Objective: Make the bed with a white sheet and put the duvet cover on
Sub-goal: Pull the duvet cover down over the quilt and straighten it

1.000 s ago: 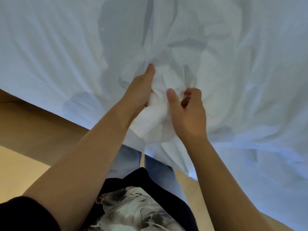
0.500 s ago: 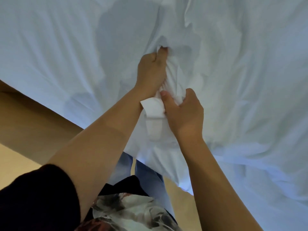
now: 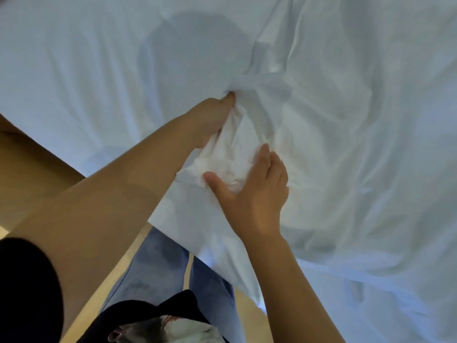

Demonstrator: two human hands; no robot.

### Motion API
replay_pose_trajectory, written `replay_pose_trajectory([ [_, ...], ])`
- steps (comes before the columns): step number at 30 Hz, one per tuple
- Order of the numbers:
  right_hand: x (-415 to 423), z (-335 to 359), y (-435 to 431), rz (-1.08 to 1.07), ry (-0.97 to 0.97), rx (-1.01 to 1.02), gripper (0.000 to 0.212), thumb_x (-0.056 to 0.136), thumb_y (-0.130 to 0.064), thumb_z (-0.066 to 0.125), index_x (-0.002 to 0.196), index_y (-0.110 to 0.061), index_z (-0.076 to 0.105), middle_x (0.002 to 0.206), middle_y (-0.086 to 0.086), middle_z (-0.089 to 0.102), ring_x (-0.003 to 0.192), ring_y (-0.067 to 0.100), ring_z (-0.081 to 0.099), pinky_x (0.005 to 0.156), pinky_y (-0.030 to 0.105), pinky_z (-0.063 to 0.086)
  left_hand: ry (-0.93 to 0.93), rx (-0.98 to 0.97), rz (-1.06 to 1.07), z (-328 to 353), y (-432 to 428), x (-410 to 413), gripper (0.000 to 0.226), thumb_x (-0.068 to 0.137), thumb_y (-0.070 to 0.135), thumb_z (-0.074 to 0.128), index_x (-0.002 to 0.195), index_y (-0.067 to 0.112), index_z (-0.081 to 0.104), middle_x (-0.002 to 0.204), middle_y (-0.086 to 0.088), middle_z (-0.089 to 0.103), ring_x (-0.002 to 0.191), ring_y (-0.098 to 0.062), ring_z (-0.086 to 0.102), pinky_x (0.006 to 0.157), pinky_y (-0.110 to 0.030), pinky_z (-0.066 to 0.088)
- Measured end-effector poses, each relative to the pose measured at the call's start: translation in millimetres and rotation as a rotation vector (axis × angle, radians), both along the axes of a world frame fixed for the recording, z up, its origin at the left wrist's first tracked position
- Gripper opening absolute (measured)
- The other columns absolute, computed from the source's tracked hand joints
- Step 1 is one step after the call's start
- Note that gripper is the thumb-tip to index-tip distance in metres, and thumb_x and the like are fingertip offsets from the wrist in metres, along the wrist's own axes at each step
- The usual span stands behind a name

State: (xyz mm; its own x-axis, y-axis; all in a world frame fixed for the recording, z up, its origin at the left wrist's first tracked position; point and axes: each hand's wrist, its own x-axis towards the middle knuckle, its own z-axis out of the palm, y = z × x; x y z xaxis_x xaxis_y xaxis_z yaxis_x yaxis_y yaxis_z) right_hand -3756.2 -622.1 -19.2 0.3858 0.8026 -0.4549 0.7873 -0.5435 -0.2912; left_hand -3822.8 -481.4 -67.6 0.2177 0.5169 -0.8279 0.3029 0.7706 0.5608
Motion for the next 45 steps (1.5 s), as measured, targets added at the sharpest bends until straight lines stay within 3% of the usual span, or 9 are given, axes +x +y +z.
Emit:
replay_pose_trajectory([
  [3, -1.5, -4.5, -3.0, 0.01, -0.021, 0.006, 0.116, 0.064, -0.076, 0.057, 0.15, -0.015, 0.007, 0.154, 0.009, 0.013, 0.142, 0.024, 0.008, 0.113, 0.052, 0.017, 0.019, 0.071, -0.082, -0.3, -9.2, -9.9, 0.056, 0.093, 0.057, 0.04, 0.122, 0.013, 0.058, 0.113, -0.002, 0.063, 0.098, -0.02, 0.061, 0.087, -0.032, 0.048],
  [7, -2.3, -7.9, 6.3, -0.003, -0.023, 0.065, 0.11, 0.066, -0.079, 0.043, 0.149, -0.012, 0.017, 0.152, 0.013, 0.02, 0.14, 0.029, 0.015, 0.111, 0.054, 0.02, 0.214, 0.408, -0.212, -8.0, -28.0, -25.9, 0.031, 0.095, 0.029, 0.046, 0.066, 0.017, 0.043, 0.064, 0.003, 0.046, 0.058, -0.014, 0.043, 0.054, -0.028, 0.03],
  [12, -3.3, -13.4, 13.8, 0.012, -0.099, 0.118, 0.096, 0.072, -0.071, 0.046, 0.143, -0.007, 0.035, 0.146, 0.022, 0.033, 0.135, 0.038, 0.03, 0.102, 0.063, 0.03, 0.257, 0.671, -0.04, -24.7, -13.6, -24.6, 0.023, 0.101, 0.026, 0.036, 0.082, 0.015, 0.042, 0.068, 0.01, 0.045, 0.062, -0.005, 0.043, 0.057, -0.019, 0.031],
  [17, 1.9, -22.9, 18.8, 0.017, -0.202, 0.24, 0.095, 0.067, -0.064, 0.063, 0.133, 0.002, 0.047, 0.131, 0.03, 0.047, 0.121, 0.047, 0.046, 0.091, 0.066, 0.04, -0.078, 0.163, -0.176, -45.7, 13.2, -5.7, 0.03, 0.099, 0.041, 0.041, 0.107, 0.021, 0.062, 0.093, 0.01, 0.06, 0.076, 0.0, 0.054, 0.059, -0.01, 0.04],
  [22, 8.6, -23.9, 19.7, 0.112, -0.188, 0.156, 0.098, 0.061, -0.058, 0.078, 0.131, 0.005, 0.048, 0.12, 0.028, 0.055, 0.107, 0.043, 0.055, 0.085, 0.054, 0.048, -0.167, 0.047, -0.042, -53.5, -1.7, -3.3, 0.023, 0.098, 0.039, 0.046, 0.1, 0.024, 0.063, 0.089, 0.014, 0.065, 0.081, 0.0, 0.059, 0.066, -0.01, 0.044],
  [27, 13.7, -26.6, 25.8, 0.119, -0.039, 0.219, 0.028, 0.076, 0.005, 0.065, 0.101, 0.011, 0.058, 0.092, 0.023, 0.059, 0.082, 0.035, 0.059, 0.071, 0.031, 0.044, -0.395, -0.244, 0.063, -40.3, -12.7, -1.4, 0.017, 0.095, 0.017, 0.051, 0.084, 0.012, 0.062, 0.058, 0.007, 0.069, 0.057, -0.007, 0.066, 0.051, -0.017, 0.05],
  [34, 28.9, -13.6, 33.5, -0.035, 0.219, 0.244, 0.007, 0.088, -0.006, 0.053, 0.09, -0.01, 0.047, 0.079, -0.004, 0.047, 0.07, 0.013, 0.047, 0.067, 0.019, 0.034, 0.078, 0.695, 0.042, -38.9, -1.0, 12.9, 0.042, 0.101, 0.025, 0.041, 0.06, 0.023, 0.033, 0.054, 0.009, 0.038, 0.048, 0.002, 0.04, 0.05, -0.015, 0.029],
  [40, 23.6, -13.7, 20.4, -0.117, 0.236, 0.268, 0.023, 0.084, -0.009, 0.063, 0.09, -0.014, 0.041, 0.085, 0.0, 0.049, 0.079, 0.018, 0.051, 0.071, 0.026, 0.042, 0.3, 0.656, -0.108, -33.5, -19.5, -0.4, 0.025, 0.093, 0.042, 0.052, 0.09, 0.02, 0.04, 0.082, 0.002, 0.05, 0.068, -0.016, 0.048, 0.062, -0.029, 0.033],
  [45, 18.9, -12.4, 18.0, -0.081, 0.229, 0.295, 0.024, 0.08, -0.01, 0.063, 0.092, -0.012, 0.043, 0.092, 0.007, 0.05, 0.086, 0.027, 0.053, 0.075, 0.039, 0.047, 0.272, 0.466, -0.267, 5.3, -42.5, -35.8, 0.039, 0.088, 0.053, 0.052, 0.073, 0.017, 0.056, 0.068, 0.004, 0.059, 0.062, -0.009, 0.055, 0.057, -0.021, 0.038],
])
